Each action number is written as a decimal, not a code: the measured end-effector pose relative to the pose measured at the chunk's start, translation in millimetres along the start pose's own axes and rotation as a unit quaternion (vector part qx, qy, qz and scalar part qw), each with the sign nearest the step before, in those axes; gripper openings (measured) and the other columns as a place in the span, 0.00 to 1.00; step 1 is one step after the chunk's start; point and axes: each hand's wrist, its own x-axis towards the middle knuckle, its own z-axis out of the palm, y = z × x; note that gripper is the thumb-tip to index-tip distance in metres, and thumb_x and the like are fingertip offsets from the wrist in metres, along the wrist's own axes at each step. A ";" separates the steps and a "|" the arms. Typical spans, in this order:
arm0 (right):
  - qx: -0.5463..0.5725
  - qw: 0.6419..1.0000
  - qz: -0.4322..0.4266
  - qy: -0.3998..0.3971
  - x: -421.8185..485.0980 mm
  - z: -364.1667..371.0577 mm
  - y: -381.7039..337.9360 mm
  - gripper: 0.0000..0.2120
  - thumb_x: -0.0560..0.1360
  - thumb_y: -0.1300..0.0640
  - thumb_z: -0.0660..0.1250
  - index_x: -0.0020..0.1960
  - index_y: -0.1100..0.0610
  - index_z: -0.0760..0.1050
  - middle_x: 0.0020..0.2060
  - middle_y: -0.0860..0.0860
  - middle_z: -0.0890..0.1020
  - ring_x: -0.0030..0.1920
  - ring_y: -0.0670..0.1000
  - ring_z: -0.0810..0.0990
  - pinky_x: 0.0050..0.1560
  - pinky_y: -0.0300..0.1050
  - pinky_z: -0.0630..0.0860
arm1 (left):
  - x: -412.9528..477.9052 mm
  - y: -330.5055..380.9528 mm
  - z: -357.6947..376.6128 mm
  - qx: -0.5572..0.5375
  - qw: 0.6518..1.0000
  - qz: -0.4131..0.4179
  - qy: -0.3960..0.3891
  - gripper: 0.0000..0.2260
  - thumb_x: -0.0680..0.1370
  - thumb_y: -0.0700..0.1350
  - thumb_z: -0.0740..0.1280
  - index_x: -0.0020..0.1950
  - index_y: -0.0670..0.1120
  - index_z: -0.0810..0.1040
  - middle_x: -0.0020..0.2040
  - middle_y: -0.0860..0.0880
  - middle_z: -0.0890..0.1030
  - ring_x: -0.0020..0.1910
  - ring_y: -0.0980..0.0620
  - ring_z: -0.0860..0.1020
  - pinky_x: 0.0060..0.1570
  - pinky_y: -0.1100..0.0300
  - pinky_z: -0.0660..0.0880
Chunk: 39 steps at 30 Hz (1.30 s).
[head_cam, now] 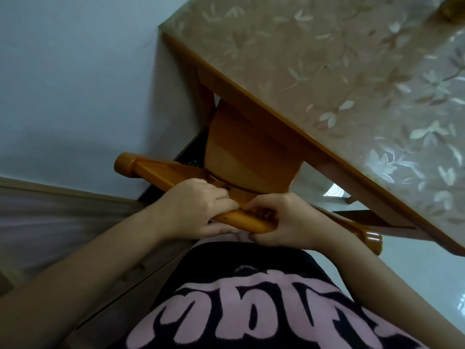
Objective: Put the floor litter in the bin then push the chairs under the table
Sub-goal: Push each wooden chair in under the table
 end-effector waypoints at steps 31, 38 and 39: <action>0.029 0.985 0.081 0.148 53.2 -72.0 -1.3 0.11 0.66 0.55 0.71 0.48 0.48 0.79 0.32 0.43 0.78 0.30 0.38 0.74 0.28 0.32 0.70 | 96.0 -81.3 -51.7 0.007 0.997 0.078 -0.010 0.19 0.74 0.60 0.61 0.51 0.48 0.82 0.30 0.53 0.81 0.28 0.54 0.77 0.35 0.63 0.60; 0.079 0.975 0.077 0.195 94.0 -81.5 -8.0 0.12 0.65 0.54 0.71 0.48 0.47 0.79 0.33 0.44 0.79 0.30 0.39 0.75 0.28 0.32 0.69 | 110.7 -127.7 -76.2 -0.008 0.995 0.096 -0.014 0.19 0.72 0.61 0.61 0.47 0.48 0.83 0.29 0.53 0.81 0.26 0.54 0.77 0.34 0.62 0.64; 0.084 0.974 0.076 0.198 101.6 -82.9 -9.5 0.12 0.65 0.54 0.71 0.47 0.47 0.79 0.33 0.44 0.79 0.30 0.39 0.75 0.29 0.32 0.69 | 111.5 -136.5 -80.2 -0.014 0.995 0.092 -0.024 0.19 0.72 0.61 0.62 0.47 0.49 0.83 0.30 0.54 0.82 0.27 0.55 0.77 0.35 0.65 0.63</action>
